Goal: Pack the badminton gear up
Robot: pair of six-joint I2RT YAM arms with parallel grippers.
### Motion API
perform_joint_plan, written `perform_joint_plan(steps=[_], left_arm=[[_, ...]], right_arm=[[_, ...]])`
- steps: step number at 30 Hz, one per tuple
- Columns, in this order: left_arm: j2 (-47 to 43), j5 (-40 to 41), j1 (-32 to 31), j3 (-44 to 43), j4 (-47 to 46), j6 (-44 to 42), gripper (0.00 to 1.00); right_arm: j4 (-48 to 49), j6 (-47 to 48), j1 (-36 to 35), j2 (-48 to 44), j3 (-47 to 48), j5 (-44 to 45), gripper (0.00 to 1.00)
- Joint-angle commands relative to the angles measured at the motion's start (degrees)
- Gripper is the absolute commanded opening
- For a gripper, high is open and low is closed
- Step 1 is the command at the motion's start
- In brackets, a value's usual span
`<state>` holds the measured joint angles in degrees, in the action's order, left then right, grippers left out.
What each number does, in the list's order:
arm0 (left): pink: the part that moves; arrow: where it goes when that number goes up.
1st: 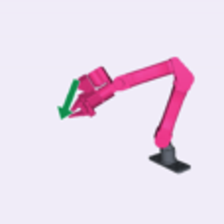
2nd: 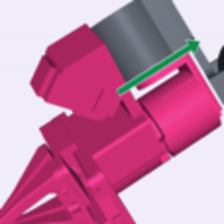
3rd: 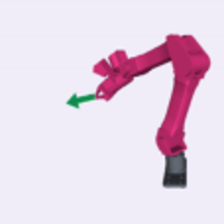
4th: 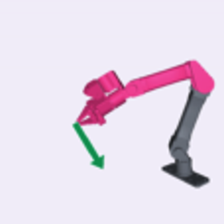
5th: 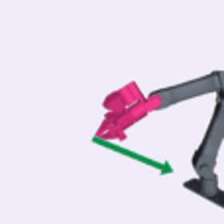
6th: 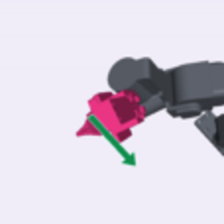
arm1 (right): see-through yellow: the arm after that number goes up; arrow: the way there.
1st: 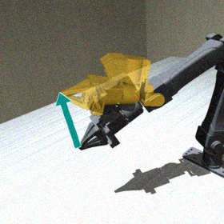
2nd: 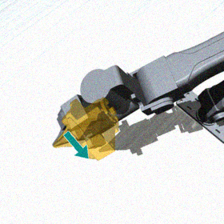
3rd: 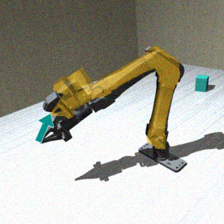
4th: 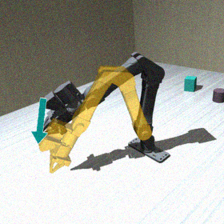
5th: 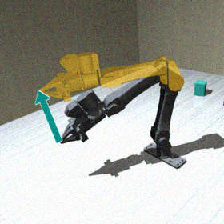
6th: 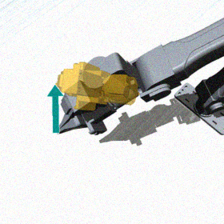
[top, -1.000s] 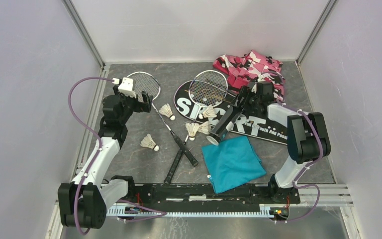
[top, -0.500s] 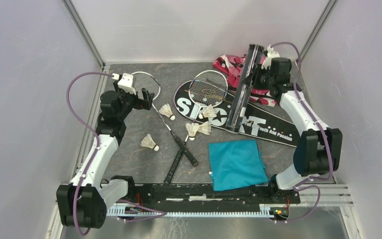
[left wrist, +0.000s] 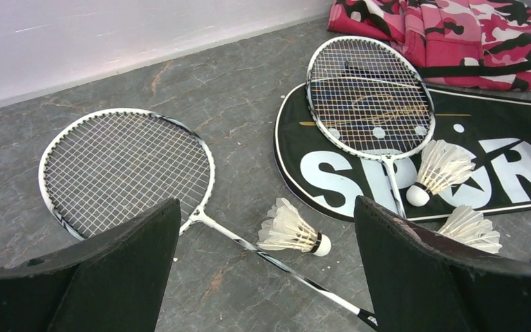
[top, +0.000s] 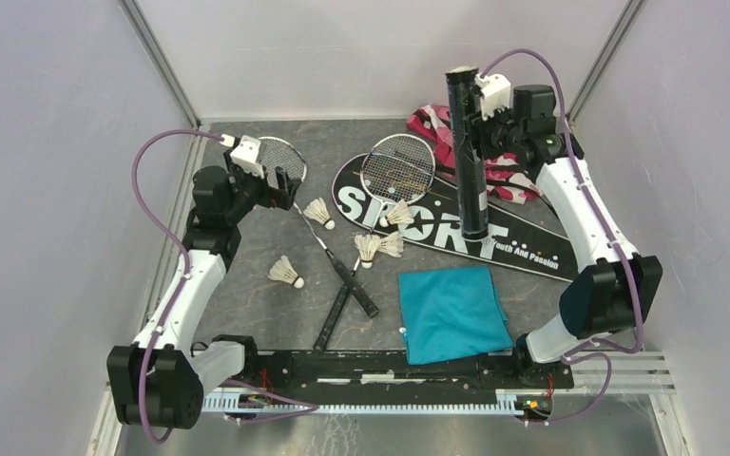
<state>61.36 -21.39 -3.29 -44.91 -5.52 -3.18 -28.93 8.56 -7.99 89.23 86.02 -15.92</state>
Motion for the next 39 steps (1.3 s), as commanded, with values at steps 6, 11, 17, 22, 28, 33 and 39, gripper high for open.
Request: perform_joint_plan(steps=[6,11,17,22,28,33,39], left_arm=[[1.5,-3.9,-1.1,-4.2,0.3,-1.5,1.00],[2.4,-9.1,-2.7,-6.4,3.5,-3.4,1.00],[2.7,-9.2,-6.4,-6.3,7.3,-6.3,1.00],[2.9,-8.1,-8.4,-5.2,7.3,-7.4,1.00],[3.0,-7.4,-9.7,-4.5,7.3,-8.4,1.00],[3.2,-7.2,-10.3,-4.1,7.2,-9.3,1.00],[3.6,-9.3,-10.6,-4.6,9.6,-12.4,1.00]], right_arm=[[-15.6,23.1,-5.8,-2.1,10.4,3.1,0.24],[-20.3,31.4,-9.0,-3.8,4.6,6.2,0.24],[-22.2,37.4,-9.5,-6.6,-6.9,14.0,0.24],[-22.2,38.5,-9.5,-6.2,-15.9,23.2,0.22],[-18.3,39.2,-9.4,-3.5,-24.5,25.5,0.23],[-14.9,39.5,-9.4,0.5,-26.7,23.2,0.41],[-12.6,40.9,-9.3,3.9,-25.9,19.8,0.85]])
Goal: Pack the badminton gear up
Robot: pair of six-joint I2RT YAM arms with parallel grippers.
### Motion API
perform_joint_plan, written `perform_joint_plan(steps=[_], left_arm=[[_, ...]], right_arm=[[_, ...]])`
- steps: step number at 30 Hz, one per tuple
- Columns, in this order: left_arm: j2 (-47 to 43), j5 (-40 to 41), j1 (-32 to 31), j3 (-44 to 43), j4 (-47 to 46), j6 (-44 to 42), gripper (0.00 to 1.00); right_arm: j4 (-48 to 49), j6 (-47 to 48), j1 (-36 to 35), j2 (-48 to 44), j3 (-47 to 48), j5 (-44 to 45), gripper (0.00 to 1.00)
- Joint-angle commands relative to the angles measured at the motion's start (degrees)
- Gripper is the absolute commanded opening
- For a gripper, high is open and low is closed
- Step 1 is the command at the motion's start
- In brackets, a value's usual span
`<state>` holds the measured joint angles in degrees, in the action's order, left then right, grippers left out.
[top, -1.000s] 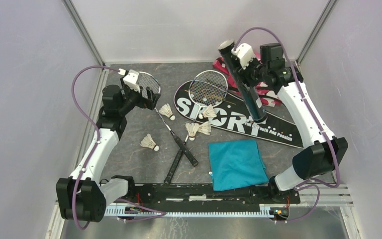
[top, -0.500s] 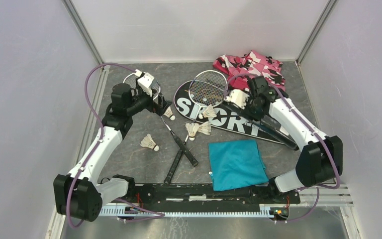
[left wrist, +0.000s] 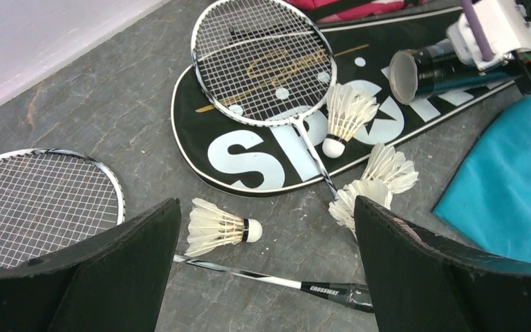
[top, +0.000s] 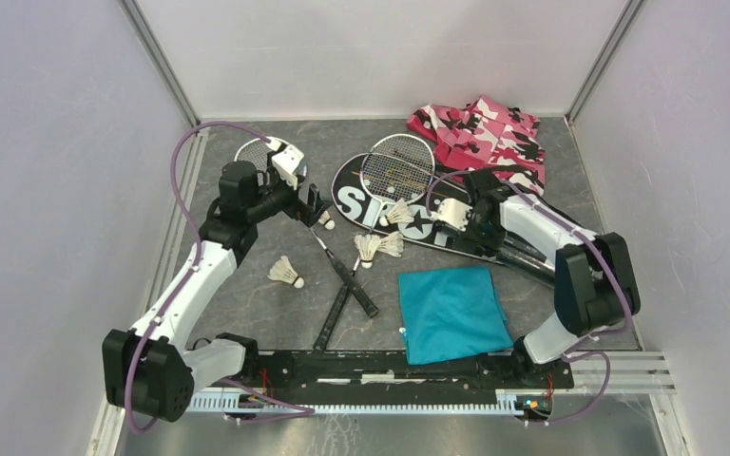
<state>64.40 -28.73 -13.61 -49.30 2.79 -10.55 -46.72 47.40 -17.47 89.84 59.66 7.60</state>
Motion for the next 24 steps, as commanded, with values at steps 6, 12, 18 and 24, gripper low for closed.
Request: perform_joint_plan(steps=[6,12,18,24], left_arm=[[2.1,-8.2,-0.4,-1.6,4.4,-6.6,1.00],[3.6,-13.4,-0.9,-3.7,6.2,-7.1,1.00],[4.6,-18.3,-3.0,-6.0,6.3,-4.2,1.00],[7.7,-25.0,-7.4,-10.8,6.4,-2.9,0.96]], right_arm=[[7.9,3.8,0.4,5.8,0.8,-5.0,0.91],[4.4,5.6,1.3,2.3,4.7,-11.2,0.52],[0.0,8.7,1.2,-5.1,7.9,-24.4,0.38],[-0.5,8.5,0.2,-9.3,10.2,-36.2,0.37]])
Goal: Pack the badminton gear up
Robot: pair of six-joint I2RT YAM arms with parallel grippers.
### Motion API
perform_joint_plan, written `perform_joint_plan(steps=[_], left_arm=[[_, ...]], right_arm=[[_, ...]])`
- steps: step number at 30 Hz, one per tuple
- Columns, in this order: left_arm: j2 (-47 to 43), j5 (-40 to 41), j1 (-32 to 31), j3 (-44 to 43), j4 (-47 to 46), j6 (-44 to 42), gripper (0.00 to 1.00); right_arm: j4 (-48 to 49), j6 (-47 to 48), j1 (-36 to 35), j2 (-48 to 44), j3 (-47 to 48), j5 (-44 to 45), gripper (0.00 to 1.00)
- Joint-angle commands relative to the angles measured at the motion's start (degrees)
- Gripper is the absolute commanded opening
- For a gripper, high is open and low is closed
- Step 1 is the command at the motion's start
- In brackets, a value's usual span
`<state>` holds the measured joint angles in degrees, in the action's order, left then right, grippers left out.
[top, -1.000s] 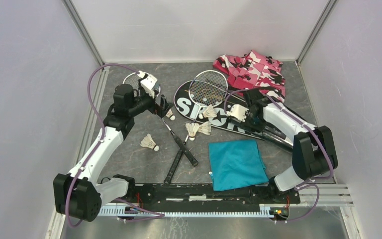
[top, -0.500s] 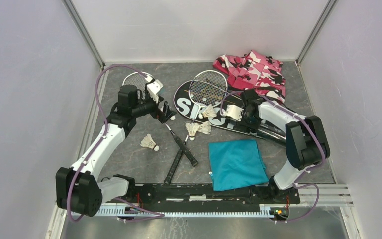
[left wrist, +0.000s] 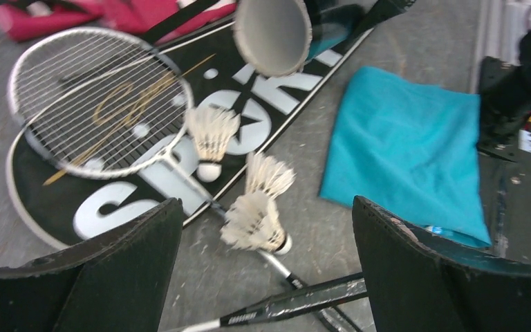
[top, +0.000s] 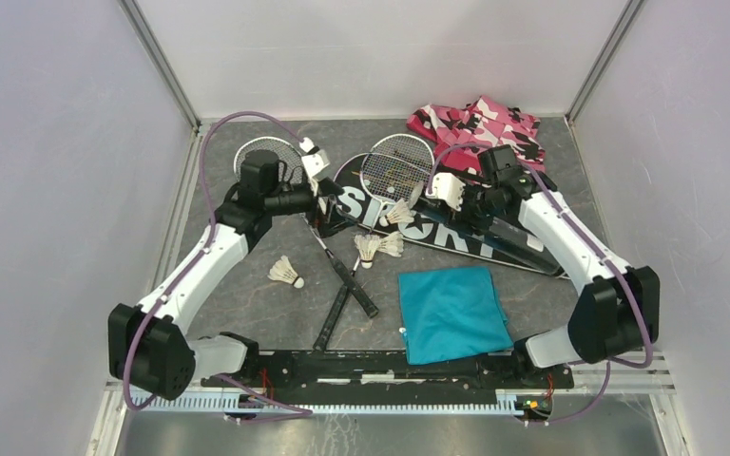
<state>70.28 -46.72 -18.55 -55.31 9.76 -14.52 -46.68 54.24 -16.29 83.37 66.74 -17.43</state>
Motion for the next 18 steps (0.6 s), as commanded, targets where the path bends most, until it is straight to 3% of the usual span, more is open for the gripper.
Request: perform_joint_plan(steps=[1,8,18], left_arm=[[2.3,-8.1,-3.1,-5.4,-0.5,1.0,0.94],[7.1,-12.3,-8.7,-11.4,-0.5,-0.3,0.81],[11.5,-12.8,-13.3,-12.5,-0.5,-7.6,0.69]], right_arm=[[-0.2,1.5,-1.3,-3.2,3.0,-12.0,0.36],[3.5,0.9,-3.2,-5.9,0.0,-15.7,0.34],[3.4,2.8,-4.1,-7.5,-1.2,-19.6,0.32]])
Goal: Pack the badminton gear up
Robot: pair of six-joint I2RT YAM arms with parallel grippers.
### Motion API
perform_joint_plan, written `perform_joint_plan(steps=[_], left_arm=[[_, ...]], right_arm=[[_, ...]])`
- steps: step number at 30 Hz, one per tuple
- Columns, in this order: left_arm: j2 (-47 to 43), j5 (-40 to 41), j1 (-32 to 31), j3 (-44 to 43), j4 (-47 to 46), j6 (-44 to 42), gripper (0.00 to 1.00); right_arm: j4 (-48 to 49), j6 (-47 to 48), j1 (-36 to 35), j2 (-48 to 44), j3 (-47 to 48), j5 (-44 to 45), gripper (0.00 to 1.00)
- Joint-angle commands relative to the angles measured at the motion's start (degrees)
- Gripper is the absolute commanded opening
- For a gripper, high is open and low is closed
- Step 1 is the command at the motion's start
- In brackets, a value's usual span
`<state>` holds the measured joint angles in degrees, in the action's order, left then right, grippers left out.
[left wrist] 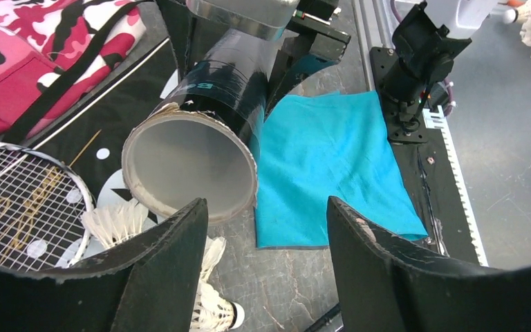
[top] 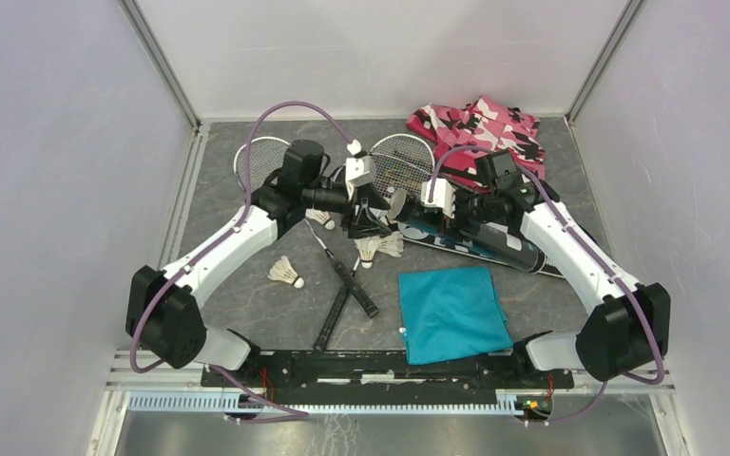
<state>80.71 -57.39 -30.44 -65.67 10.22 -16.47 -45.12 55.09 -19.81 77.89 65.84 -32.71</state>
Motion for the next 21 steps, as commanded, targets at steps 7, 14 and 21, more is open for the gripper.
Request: perform_joint_plan(steps=[7,14,21], left_arm=[[2.5,-0.9,-4.2,-1.8,-0.9,-8.5,0.47],[2.7,-1.6,-5.3,-0.5,0.9,-10.7,0.02],[-0.6,-4.5,-5.2,0.4,9.2,-18.4,0.02]], right_arm=[[1.6,2.2,-0.9,-2.1,-1.0,-4.6,0.31],[1.7,3.6,-0.9,-3.2,-2.1,-2.5,0.29],[0.0,8.1,-1.0,-5.3,-4.1,1.3,0.27]])
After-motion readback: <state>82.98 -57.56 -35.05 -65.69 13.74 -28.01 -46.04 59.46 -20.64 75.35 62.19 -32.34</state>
